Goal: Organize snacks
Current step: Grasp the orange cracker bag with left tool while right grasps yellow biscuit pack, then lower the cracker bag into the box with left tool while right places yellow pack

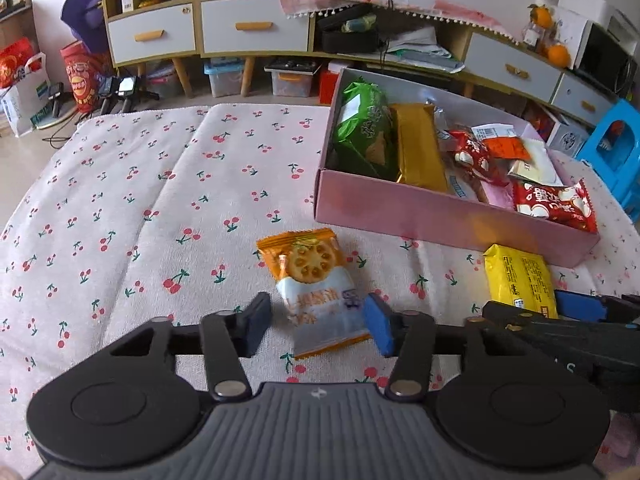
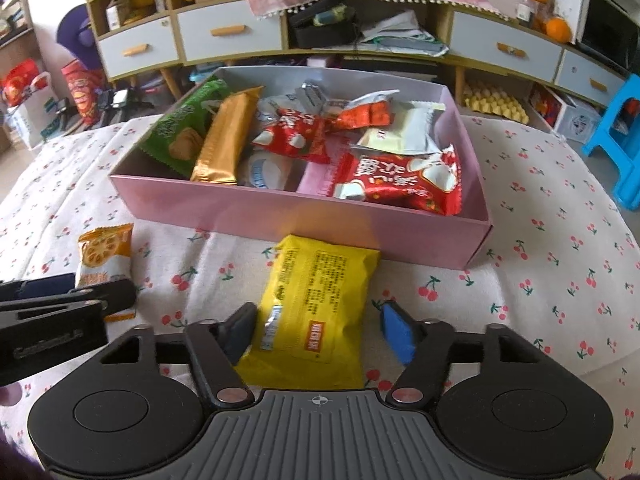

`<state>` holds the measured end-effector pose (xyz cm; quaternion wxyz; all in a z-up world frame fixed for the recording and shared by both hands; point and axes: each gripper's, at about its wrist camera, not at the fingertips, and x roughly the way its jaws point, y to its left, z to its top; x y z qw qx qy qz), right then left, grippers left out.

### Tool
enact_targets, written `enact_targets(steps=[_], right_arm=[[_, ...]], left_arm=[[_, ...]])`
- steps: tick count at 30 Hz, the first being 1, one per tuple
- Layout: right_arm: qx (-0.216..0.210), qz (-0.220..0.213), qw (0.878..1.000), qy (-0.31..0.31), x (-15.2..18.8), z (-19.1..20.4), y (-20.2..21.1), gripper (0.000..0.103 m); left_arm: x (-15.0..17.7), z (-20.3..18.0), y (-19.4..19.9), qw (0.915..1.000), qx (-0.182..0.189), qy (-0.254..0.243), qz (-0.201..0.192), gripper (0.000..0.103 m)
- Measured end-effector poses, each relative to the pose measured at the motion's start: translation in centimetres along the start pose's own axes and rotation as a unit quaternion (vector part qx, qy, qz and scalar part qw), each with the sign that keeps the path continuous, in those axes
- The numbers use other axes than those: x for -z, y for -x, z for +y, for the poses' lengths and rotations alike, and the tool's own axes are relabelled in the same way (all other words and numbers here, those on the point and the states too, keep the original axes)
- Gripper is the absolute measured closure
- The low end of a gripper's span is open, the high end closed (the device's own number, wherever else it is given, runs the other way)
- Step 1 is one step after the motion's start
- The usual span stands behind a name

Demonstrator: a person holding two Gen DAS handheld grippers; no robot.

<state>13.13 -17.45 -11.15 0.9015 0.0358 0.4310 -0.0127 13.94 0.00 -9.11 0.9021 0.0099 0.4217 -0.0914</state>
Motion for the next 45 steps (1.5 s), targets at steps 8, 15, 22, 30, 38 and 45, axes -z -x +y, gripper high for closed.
enact_targets(steps=[8,15,22,30,38,45], right_arm=[[-0.013,0.016,1.0,-0.005,-0.1,-0.7,0.6,0.051],[-0.038,0.026,0.998,-0.042,-0.6,-2.6,1.6,0.052],[-0.073,0.026,0.995,-0.067,-1.2,-4.0,3.5,0.052],[-0.094,0.005,0.992,-0.082,-1.9,-4.7,5.7,0.052],[-0.099,-0.027,0.987,-0.121,-3.7,-6.4,7.0,0.052],[-0.081,-0.055,0.987,-0.13,-6.5,-7.7,5.7,0.052]], left_arm=[[0.0,0.4,0.6,0.9999,0.003,0.011,0.003,0.076],[-0.3,0.3,1.6,0.9995,0.022,0.021,0.007,0.084],[-0.8,-0.1,2.4,0.9981,0.051,0.034,0.008,0.09],[-1.8,-0.1,3.8,0.9957,0.076,0.052,-0.013,0.093],[-3.7,-0.6,4.8,0.9916,0.1,0.07,-0.044,0.093],[-6.8,-1.3,2.9,0.9896,0.11,0.075,-0.055,0.093]])
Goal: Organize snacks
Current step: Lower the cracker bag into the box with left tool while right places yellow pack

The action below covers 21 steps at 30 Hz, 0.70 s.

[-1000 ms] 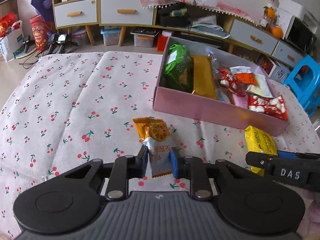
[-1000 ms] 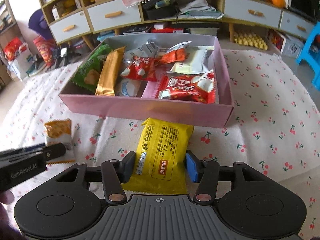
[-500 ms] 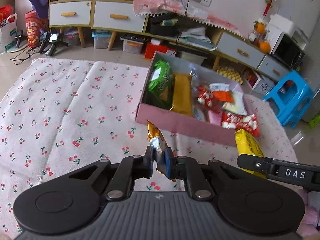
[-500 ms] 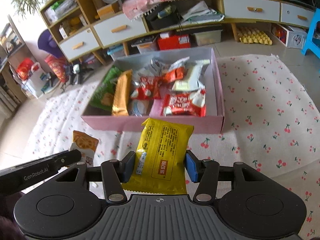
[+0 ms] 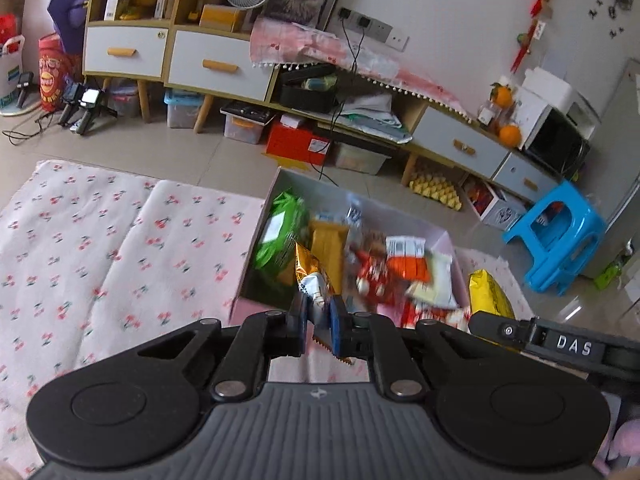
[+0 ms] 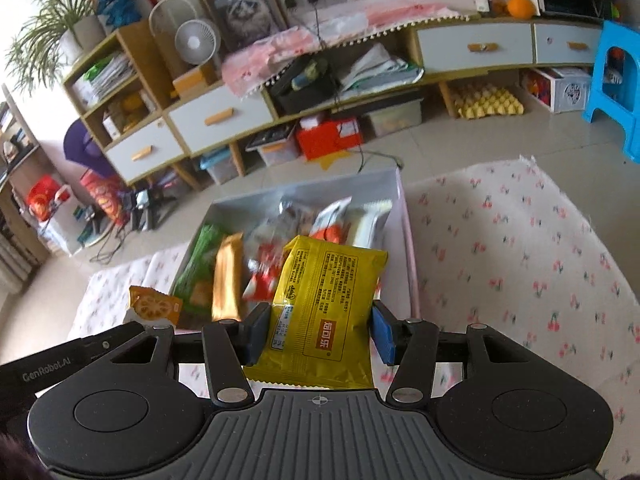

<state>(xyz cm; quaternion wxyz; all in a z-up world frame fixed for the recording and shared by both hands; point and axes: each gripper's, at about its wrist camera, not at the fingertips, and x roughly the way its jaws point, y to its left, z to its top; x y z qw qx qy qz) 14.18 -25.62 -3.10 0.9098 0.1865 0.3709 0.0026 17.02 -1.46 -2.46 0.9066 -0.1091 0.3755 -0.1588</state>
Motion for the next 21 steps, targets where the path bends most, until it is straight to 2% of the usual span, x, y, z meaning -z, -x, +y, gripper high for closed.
enact_targets(steps=[6,12,21], right_arm=[[-0.006,-0.011,1.0,-0.008,-1.4,-0.9,-2.2,0.052],[-0.01,-0.006,1.0,-0.006,-1.9,-0.8,-4.9,0.051],[-0.01,0.0,1.0,-0.009,-1.8,-0.5,-7.1,0.05]], left_arm=[[-1.6,-0.9,-3.5,0.9998,0.015,-0.014,-0.002,0.093],[-1.8,-1.6,-5.3,0.9985,0.029,-0.044,-0.012,0.093],[-1.4,-2.1,-6.2,0.9958,0.003,-0.09,-0.018,0.092]])
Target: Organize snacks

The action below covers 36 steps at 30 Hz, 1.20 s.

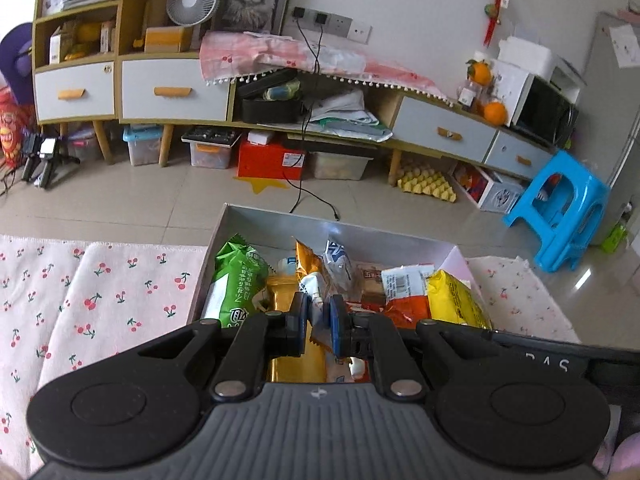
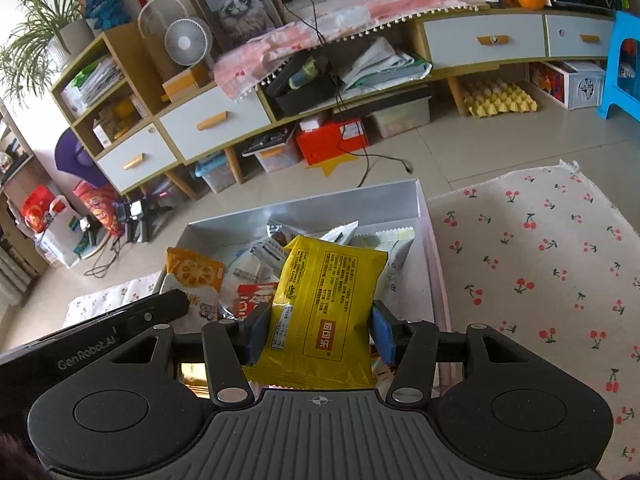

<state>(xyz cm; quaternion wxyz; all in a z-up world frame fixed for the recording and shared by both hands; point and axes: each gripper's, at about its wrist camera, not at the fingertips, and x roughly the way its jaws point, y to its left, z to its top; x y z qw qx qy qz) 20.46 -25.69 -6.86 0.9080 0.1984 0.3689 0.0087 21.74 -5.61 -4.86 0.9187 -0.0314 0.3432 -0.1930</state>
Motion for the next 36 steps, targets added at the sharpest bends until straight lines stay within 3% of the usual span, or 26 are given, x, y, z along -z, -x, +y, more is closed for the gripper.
enact_targets(steps=[2,10,12,20,28,36], right_arm=[[0.003,-0.001,1.0,-0.001,0.0,-0.1,0.0,0.049],[0.007,-0.003,1.0,-0.015,-0.7,-0.3,1.4,0.034],[0.009,-0.007,1.0,-0.018,-0.9,-0.4,1.9,0.033],[0.025,-0.011,0.999,-0.016,-0.5,-0.6,4.8,0.029],[0.05,-0.007,0.999,0.006,1.8,-0.9,7.6,0.026],[0.066,0.003,0.997,0.038,4.7,-0.4,10.1,0.025]], left_arm=[[0.0,-0.3,0.0,0.9999,-0.007,-0.01,0.001,0.091],[-0.2,-0.5,1.1,0.9995,-0.024,-0.018,0.006,0.063],[-0.2,-0.6,1.4,0.9995,-0.024,-0.019,0.006,0.053],[0.0,-0.5,4.4,0.9994,-0.034,-0.002,-0.001,0.029],[2.2,-0.1,7.2,0.9976,-0.067,0.01,0.017,0.022],[4.5,0.5,9.5,0.9963,-0.071,0.023,0.042,0.017]])
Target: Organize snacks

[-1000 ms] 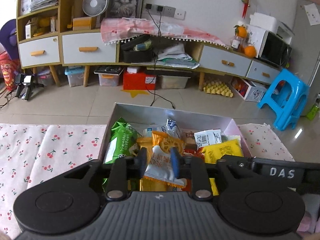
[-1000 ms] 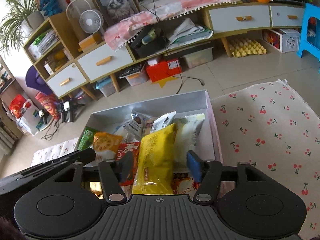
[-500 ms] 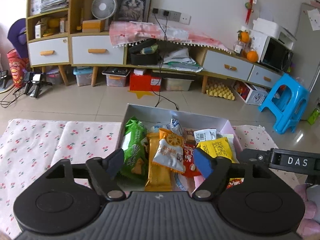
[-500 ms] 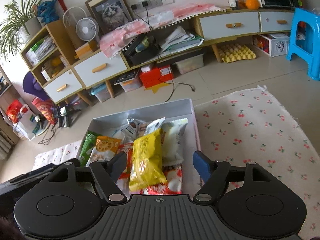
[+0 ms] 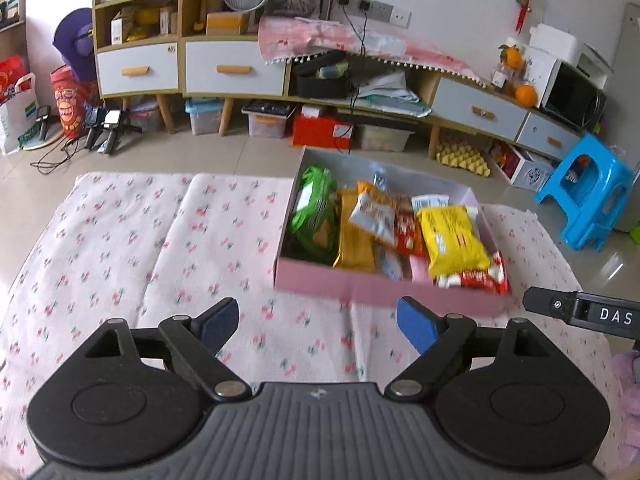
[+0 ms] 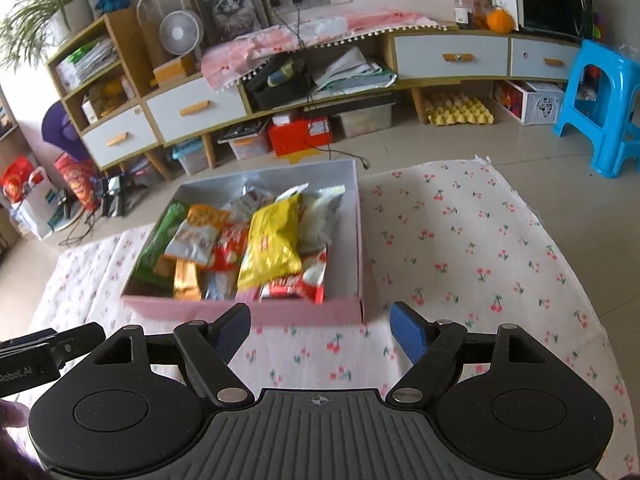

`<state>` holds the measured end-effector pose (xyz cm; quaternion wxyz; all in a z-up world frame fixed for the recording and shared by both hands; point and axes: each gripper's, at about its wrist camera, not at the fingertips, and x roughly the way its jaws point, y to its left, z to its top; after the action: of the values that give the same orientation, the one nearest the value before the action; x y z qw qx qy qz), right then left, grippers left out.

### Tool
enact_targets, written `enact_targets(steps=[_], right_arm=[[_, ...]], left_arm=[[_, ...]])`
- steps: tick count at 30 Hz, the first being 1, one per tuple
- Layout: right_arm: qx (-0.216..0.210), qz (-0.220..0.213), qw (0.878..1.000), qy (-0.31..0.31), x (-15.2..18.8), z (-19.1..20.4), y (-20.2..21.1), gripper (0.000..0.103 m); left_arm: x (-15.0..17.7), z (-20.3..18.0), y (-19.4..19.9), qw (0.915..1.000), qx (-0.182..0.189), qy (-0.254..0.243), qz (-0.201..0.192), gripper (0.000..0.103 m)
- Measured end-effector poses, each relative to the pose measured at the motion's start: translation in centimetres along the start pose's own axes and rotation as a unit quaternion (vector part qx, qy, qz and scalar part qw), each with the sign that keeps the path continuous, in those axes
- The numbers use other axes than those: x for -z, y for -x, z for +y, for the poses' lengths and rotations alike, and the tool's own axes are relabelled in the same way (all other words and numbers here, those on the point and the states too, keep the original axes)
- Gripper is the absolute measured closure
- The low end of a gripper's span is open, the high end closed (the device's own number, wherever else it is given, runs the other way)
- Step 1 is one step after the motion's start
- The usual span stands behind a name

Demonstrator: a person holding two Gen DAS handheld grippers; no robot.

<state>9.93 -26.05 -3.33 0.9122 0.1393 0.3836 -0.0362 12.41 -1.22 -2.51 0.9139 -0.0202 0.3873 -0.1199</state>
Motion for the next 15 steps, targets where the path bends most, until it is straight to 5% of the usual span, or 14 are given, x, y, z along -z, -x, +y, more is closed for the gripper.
enact_targets(steps=[15], right_arm=[[-0.027,0.026,0.996,0.076,4.6,3.3,5.4,0.019]], left_arm=[[4.1,-2.4,4.1,0.9976,-0.007,-0.068,0.007,0.009]])
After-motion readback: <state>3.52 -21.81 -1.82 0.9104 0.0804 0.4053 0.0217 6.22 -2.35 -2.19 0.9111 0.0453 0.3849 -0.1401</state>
